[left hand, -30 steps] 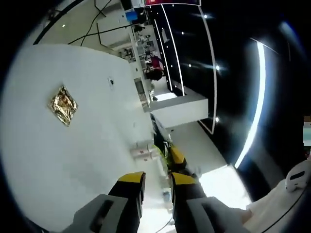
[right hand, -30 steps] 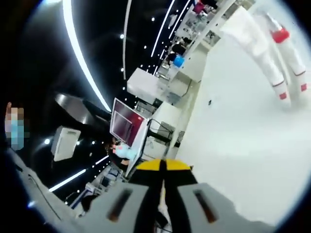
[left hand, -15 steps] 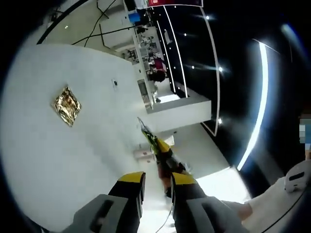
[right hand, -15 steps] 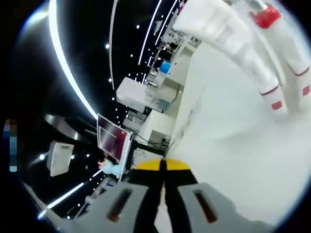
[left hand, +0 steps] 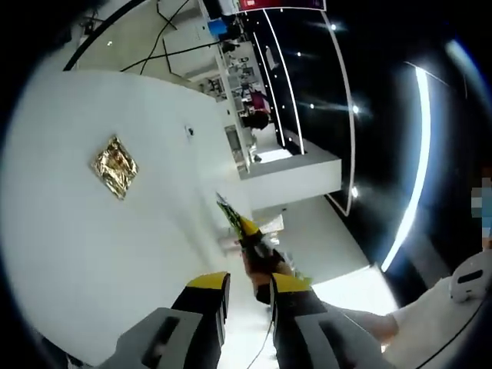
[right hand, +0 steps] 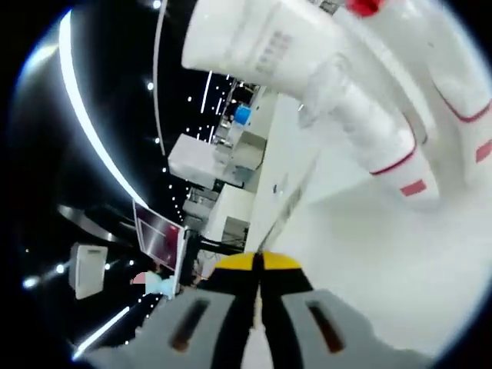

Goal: Arrange the skincare products in the storage area until every visible bottle or jar stands upright without overlapping.

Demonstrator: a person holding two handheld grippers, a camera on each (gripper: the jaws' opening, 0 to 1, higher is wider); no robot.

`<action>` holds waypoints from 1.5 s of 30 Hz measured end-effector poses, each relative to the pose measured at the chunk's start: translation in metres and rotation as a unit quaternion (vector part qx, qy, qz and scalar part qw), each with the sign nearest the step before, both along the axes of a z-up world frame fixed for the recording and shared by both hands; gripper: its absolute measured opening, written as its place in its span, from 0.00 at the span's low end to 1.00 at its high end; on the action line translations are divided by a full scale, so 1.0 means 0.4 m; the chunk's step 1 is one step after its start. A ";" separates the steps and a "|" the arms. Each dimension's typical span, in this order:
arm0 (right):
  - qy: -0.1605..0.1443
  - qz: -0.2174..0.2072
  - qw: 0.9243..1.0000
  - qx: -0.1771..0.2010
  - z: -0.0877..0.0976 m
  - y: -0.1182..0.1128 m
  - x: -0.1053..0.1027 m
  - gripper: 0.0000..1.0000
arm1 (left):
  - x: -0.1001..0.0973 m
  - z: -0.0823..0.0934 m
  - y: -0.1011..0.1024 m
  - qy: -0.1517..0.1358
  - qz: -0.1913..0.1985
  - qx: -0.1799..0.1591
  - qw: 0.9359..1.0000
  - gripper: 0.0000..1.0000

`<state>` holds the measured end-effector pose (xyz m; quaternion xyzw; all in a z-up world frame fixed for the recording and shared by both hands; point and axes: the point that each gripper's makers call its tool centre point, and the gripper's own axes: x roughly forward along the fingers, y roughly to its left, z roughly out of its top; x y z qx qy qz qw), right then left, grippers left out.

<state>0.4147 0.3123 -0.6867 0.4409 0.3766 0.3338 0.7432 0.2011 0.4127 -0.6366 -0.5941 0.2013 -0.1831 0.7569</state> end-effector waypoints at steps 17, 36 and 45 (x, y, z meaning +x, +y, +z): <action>0.060 -0.057 0.994 -0.071 -0.130 -0.079 0.037 0.17 | -0.002 -0.018 -0.008 0.016 -0.004 0.006 1.000 0.22; -0.200 0.104 0.929 -0.293 -0.093 -0.045 -0.072 0.18 | -0.013 -0.020 -0.007 0.014 -0.001 0.018 1.000 0.22; -0.151 0.163 0.917 -0.331 -0.191 0.008 -0.093 0.18 | -0.023 -0.024 0.005 0.018 0.007 0.020 1.000 0.22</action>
